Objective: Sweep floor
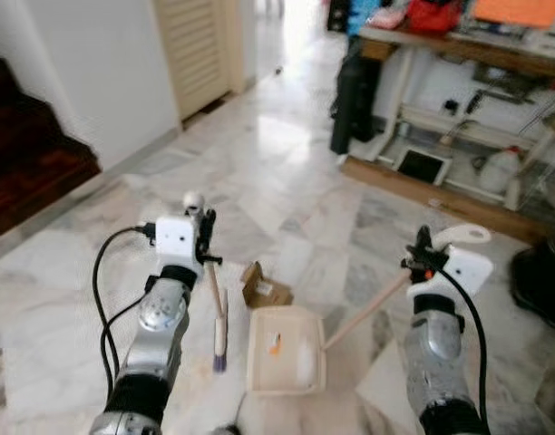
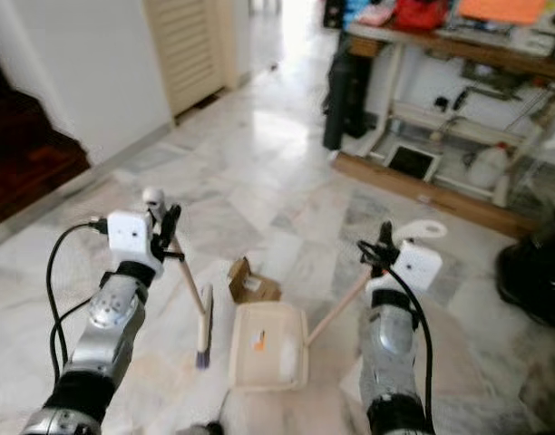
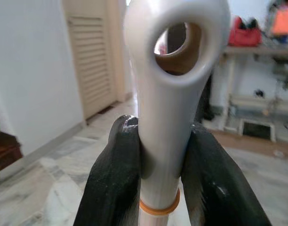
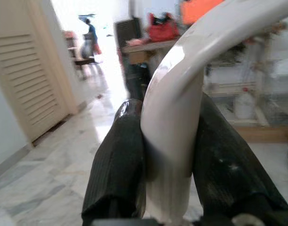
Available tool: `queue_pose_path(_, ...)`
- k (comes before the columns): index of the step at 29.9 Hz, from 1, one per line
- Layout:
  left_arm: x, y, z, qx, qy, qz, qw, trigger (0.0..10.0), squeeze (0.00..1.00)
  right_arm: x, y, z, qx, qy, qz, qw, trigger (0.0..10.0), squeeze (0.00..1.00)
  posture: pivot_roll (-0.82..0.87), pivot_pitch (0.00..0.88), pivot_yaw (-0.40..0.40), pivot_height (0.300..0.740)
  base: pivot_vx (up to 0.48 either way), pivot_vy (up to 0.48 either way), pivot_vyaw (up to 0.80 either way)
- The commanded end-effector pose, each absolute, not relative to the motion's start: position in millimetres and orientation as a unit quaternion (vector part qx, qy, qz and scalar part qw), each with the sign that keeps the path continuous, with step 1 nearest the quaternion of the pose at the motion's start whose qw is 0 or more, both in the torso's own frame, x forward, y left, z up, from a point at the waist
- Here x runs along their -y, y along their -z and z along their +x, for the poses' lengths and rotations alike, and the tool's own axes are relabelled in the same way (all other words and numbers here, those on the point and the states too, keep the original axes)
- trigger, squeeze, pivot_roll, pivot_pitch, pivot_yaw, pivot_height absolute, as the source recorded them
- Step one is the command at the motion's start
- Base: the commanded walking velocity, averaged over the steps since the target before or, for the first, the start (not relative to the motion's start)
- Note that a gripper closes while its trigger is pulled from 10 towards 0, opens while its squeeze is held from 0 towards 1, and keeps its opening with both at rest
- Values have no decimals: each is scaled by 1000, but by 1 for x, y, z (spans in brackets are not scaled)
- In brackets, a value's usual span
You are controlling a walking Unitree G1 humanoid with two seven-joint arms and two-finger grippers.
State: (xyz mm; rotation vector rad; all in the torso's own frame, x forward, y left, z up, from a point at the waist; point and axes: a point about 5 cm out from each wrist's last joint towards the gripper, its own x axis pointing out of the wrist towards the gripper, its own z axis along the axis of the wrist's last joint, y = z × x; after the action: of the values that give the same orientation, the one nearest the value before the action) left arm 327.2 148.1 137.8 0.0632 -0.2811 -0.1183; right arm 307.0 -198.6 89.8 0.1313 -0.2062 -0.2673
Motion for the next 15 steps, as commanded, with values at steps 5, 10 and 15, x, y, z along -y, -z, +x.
queue_pose_path(5, -151, -150, 327, 162, 56, 32, 985, 10000, 0, 194, -105, 314, 129, 124, 66, 982, 10000, 0, 125, 50, -76, 740, 0, 0, 698)
queue_pose_path(10, -151, -145, 326, 152, 59, 32, 986, 10000, 0, 191, -106, 315, 128, 118, 69, 982, 10000, 0, 130, 41, -81, 740, 0, 0, 699)
queue_pose_path(15, -151, -144, 324, 149, 64, 33, 986, 10000, 0, 191, -106, 316, 127, 118, 68, 983, 10000, 0, 131, 43, -80, 740, 0, 0, 698)
